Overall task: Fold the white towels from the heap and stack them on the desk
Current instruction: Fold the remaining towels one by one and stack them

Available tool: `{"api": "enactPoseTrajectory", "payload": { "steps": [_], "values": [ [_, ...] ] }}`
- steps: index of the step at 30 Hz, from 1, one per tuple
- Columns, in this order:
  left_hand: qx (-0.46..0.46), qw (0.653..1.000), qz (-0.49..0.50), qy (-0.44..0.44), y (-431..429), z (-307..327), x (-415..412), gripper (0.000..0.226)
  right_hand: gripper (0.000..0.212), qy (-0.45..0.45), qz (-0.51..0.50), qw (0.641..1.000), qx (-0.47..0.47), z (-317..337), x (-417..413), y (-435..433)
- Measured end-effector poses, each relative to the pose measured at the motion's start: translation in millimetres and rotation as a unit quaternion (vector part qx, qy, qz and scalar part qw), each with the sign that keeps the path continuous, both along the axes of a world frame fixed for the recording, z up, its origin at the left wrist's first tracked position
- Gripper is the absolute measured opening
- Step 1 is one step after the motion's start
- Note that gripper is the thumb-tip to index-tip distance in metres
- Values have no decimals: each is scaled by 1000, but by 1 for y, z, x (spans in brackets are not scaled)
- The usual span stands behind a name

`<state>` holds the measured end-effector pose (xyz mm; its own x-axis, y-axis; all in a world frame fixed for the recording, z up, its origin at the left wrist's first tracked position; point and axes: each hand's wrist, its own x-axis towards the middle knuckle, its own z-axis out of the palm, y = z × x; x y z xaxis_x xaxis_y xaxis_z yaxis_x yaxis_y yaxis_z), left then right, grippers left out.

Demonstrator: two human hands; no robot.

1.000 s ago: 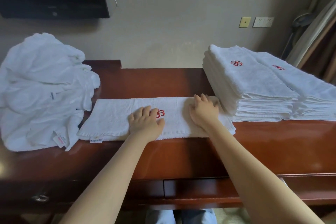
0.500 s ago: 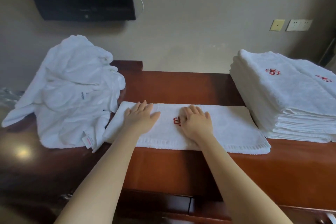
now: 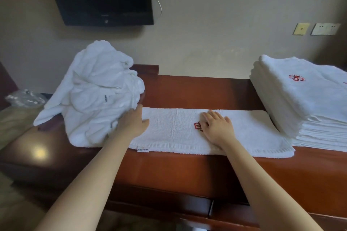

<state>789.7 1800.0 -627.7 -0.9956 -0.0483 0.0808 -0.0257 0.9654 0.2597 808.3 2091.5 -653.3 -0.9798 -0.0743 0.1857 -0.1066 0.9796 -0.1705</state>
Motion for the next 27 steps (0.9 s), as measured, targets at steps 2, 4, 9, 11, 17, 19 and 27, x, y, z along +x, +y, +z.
{"api": "enactPoseTrajectory", "payload": {
  "steps": [2,4,9,11,17,19,27],
  "values": [
    [19,998,-13,-66,-7,5,2,74,47,-7,4,1000,-2,-2,-1,3],
    [72,988,-39,-129,-8,13,5,83,48,-11,6,1000,-8,-2,-1,5],
    [128,966,-112,-193,-6,22,21,84,47,-11,1,1000,-24,1,0,3],
    [159,963,-125,-177,-5,24,26,69,46,-5,-4,999,-32,2,2,3],
    [157,980,-119,-29,38,50,22,16,42,-3,-11,990,-139,20,13,10],
    [98,985,-138,-28,64,60,19,18,42,20,-23,990,-135,28,17,27],
    [120,965,-219,-83,168,36,22,34,53,-43,-159,984,-66,31,50,120]
  ]
}}
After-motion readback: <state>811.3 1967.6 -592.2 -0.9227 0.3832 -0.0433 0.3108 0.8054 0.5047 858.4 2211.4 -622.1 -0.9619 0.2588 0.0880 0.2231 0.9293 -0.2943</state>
